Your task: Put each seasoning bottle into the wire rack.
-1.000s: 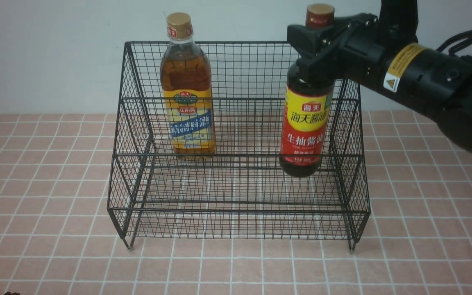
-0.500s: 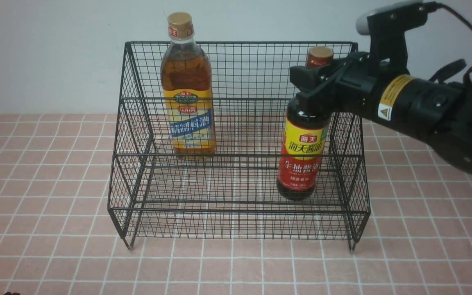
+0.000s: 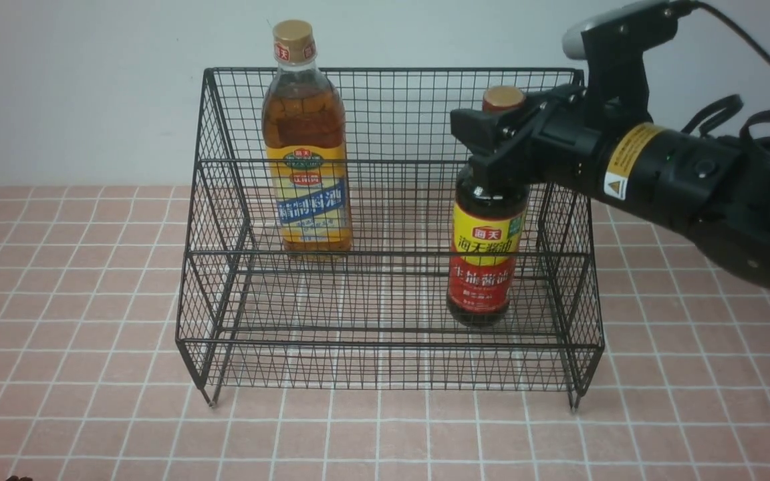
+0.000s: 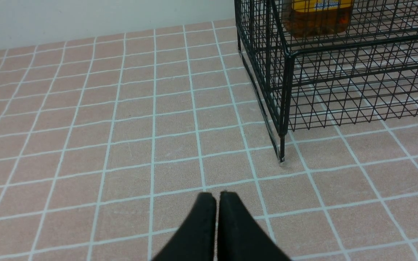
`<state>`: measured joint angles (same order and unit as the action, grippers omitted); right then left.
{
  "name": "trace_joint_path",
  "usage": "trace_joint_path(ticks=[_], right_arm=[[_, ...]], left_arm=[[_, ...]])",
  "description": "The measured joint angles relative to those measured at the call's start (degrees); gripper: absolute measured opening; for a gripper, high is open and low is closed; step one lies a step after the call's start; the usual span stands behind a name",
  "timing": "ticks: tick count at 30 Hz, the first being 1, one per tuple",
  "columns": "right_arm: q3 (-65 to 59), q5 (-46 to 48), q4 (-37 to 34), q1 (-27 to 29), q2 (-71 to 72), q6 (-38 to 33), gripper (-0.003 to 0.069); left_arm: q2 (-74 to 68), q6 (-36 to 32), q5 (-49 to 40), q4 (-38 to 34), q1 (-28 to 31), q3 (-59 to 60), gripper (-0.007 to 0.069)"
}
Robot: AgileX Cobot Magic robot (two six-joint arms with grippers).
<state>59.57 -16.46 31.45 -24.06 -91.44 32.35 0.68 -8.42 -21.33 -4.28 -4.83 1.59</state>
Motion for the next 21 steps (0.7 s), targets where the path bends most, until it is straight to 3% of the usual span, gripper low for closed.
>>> trace_joint_path(ticks=[4,15,18,19,20,21], right_arm=[[0.11,1.14,0.0,0.0,2.61,0.05,0.0424],[0.11,7.08,-0.05,0.0,15.96,1.07,0.042],[0.11,12.3,-0.26,0.0,19.93,1.28,0.0383],[0.11,19.74,-0.4,0.0,24.5,1.27,0.0299],[0.11,21.18,-0.41,0.0,24.92,1.27,0.0289],[0.11,24.82,-0.53,0.0,27.06,0.82,0.0235]], left_arm=[[0.0,0.0,-0.05,0.0,0.0,0.0,-0.0007],[0.0,0.0,-0.05,0.0,0.0,0.0,-0.0007],[0.0,0.0,-0.05,0.0,0.0,0.0,-0.0007],[0.0,0.0,-0.05,0.0,0.0,0.0,-0.0007],[0.0,0.0,-0.05,0.0,0.0,0.0,-0.0007],[0.0,0.0,-0.05,0.0,0.0,0.0,-0.0007]])
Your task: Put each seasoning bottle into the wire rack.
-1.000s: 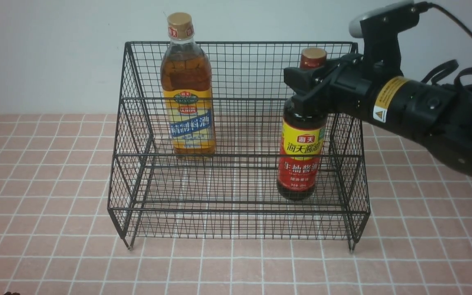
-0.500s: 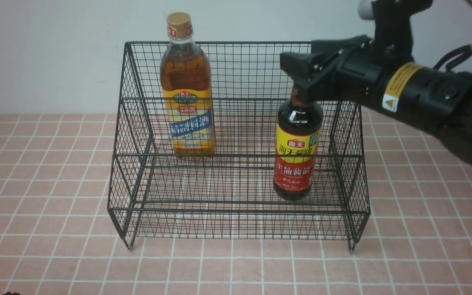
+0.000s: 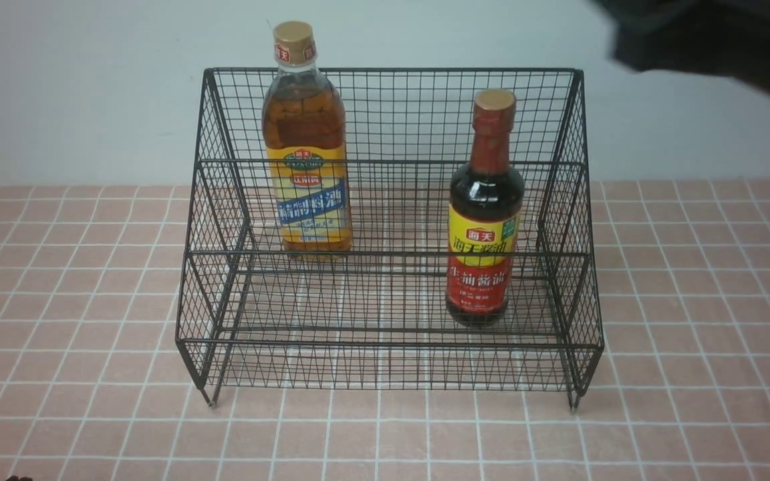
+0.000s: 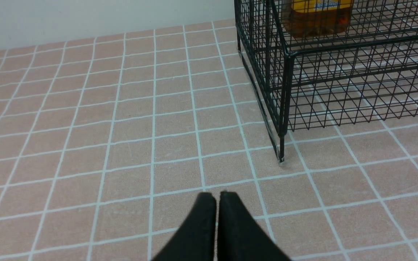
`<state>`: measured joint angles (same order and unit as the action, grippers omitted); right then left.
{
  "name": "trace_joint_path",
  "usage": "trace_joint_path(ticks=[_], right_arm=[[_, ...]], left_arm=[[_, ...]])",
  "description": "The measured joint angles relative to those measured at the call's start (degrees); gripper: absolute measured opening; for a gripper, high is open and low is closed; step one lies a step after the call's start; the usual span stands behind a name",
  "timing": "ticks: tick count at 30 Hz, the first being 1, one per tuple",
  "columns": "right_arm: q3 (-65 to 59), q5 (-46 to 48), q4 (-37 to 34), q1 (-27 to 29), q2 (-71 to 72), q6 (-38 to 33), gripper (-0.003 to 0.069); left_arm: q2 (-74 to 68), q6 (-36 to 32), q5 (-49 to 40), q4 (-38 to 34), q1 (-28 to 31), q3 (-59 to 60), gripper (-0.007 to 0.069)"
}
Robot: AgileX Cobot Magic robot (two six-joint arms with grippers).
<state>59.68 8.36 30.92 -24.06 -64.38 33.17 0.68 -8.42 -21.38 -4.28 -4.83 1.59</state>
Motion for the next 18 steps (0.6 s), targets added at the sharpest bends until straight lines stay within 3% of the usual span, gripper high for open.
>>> trace_joint_path(ticks=[1,2,4,12,18], right_arm=[[0.0,4.36,-0.19,0.0,3.07,-1.01,0.0151],[0.0,5.08,-0.19,0.0,3.52,-1.21,0.0139],[0.0,14.28,-1.26,0.0,9.41,-4.14,0.0031],[-0.65,35.9,-10.85,0.0,24.73,-13.27,-0.0012],[-5.75,36.68,-17.42,0.0,33.48,-15.69,-0.0013]], left_arm=[[0.0,0.0,0.0,0.0,0.0,0.0,-0.0007],[0.0,0.0,0.0,0.0,0.0,0.0,-0.0007],[0.0,0.0,0.0,0.0,0.0,0.0,-0.0007],[0.0,0.0,0.0,0.0,0.0,0.0,-0.0007],[0.0,0.0,0.0,0.0,0.0,0.0,-0.0007]])
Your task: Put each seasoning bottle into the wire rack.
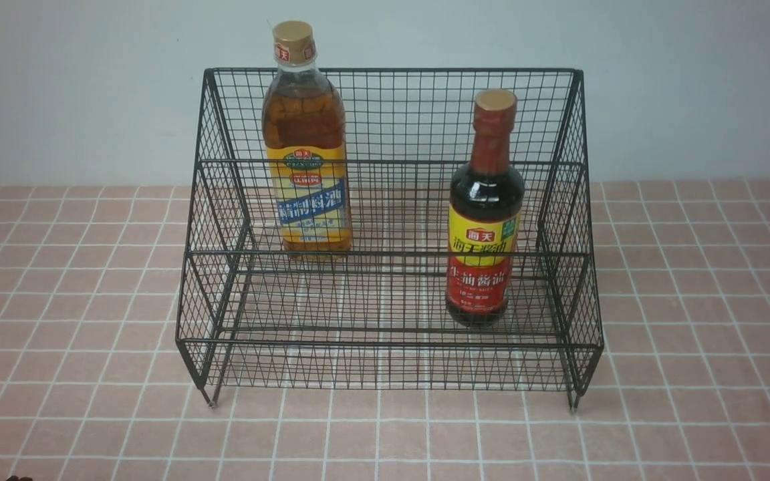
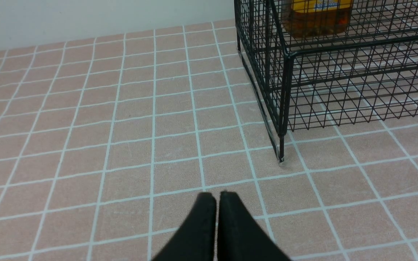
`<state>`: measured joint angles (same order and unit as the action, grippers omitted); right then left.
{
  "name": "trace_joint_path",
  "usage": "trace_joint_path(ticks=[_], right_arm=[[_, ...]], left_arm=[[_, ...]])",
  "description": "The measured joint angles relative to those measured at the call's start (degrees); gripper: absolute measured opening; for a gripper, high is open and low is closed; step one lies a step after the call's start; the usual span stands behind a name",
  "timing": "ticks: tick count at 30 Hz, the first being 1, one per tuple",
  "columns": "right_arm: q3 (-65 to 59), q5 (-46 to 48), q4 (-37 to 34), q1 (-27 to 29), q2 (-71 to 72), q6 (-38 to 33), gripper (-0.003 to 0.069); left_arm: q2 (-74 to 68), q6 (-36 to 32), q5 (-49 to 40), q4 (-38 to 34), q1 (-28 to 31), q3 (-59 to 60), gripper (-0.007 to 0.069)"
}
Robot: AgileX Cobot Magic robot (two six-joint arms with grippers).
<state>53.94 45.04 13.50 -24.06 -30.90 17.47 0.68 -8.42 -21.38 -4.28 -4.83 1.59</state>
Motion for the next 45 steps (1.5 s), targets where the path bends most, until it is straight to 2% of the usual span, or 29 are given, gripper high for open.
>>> trace_joint_path(ticks=[7,14,21,25,31,39,45], right_arm=[[-10.24,-2.25,-3.2,0.0,10.03,2.26,-0.0013],[-12.33,-4.78,-7.33,0.0,13.43,6.48,-0.0013],[-12.51,-5.06,-10.4,0.0,13.43,7.2,-0.0013],[-12.51,-5.66,-9.47,0.0,13.43,6.76,-0.0013],[-12.51,-8.28,-10.04,0.0,13.43,0.5,-0.0013],[-12.51,-13.1,-19.87,0.0,13.43,-15.17,-0.0013],[-13.49,-13.71,-21.16,0.48,13.95,-19.4,-0.0013]], left_arm=[[0.0,0.0,0.0,0.0,0.0,0.0,-0.0007],[0.0,0.0,0.0,0.0,0.0,0.0,-0.0007],[0.0,0.0,0.0,0.0,0.0,0.0,-0.0007],[0.0,0.0,0.0,0.0,0.0,0.0,-0.0007],[0.0,0.0,0.0,0.0,0.0,0.0,-0.0007],[0.0,0.0,0.0,0.0,0.0,0.0,-0.0007],[0.0,0.0,0.0,0.0,0.0,0.0,-0.0007]])
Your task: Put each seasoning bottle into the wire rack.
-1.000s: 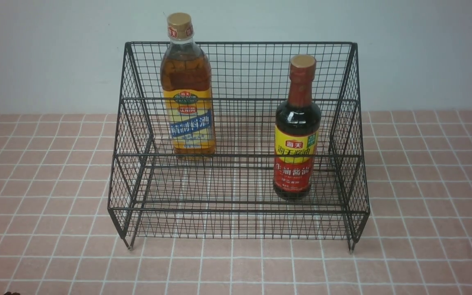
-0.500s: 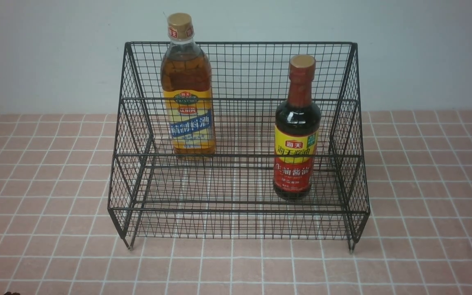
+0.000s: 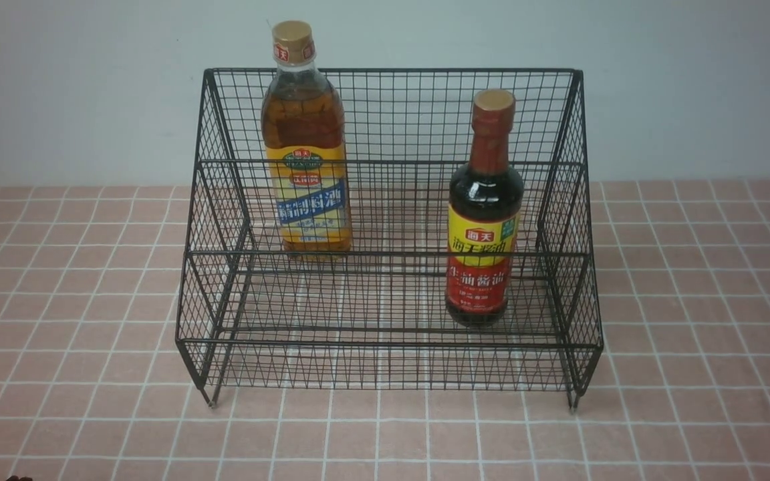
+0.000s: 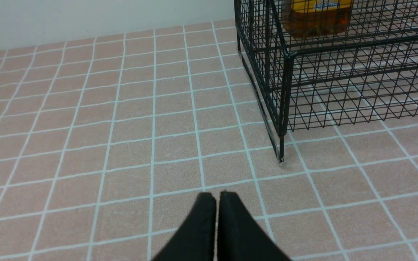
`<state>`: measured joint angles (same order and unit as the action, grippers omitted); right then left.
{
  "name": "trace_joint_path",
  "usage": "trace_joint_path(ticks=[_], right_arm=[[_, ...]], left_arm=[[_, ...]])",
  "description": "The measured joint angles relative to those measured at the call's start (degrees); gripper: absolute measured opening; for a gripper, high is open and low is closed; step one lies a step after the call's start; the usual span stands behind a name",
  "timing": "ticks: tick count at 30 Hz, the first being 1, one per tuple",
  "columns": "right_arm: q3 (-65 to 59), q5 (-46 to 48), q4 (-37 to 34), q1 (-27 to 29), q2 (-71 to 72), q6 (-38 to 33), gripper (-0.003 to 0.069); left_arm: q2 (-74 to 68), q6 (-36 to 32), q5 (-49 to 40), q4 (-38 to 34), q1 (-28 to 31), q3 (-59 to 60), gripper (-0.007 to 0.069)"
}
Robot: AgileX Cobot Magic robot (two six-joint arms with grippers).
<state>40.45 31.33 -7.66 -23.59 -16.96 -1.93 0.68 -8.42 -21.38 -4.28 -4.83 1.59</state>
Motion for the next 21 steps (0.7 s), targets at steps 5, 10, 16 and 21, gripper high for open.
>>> trace_joint_path(ticks=[5,10,16,21], right_arm=[[-6.46,-0.57,-0.15,8.78,4.27,-2.75,-0.0013],[-17.17,-0.82,-0.15,18.02,9.09,-4.36,-0.0013],[-32.1,-1.06,1.46,20.48,16.23,-7.85,-0.0015],[-40.63,-4.33,1.8,20.77,17.44,-8.64,-0.0014]], left_arm=[[0.0,0.0,0.0,0.0,0.0,0.0,-0.0007],[0.0,0.0,0.0,0.0,0.0,0.0,-0.0007],[0.0,0.0,-0.01,0.0,0.0,0.0,-0.0007],[0.0,0.0,-0.06,0.0,0.0,0.0,-0.0007]])
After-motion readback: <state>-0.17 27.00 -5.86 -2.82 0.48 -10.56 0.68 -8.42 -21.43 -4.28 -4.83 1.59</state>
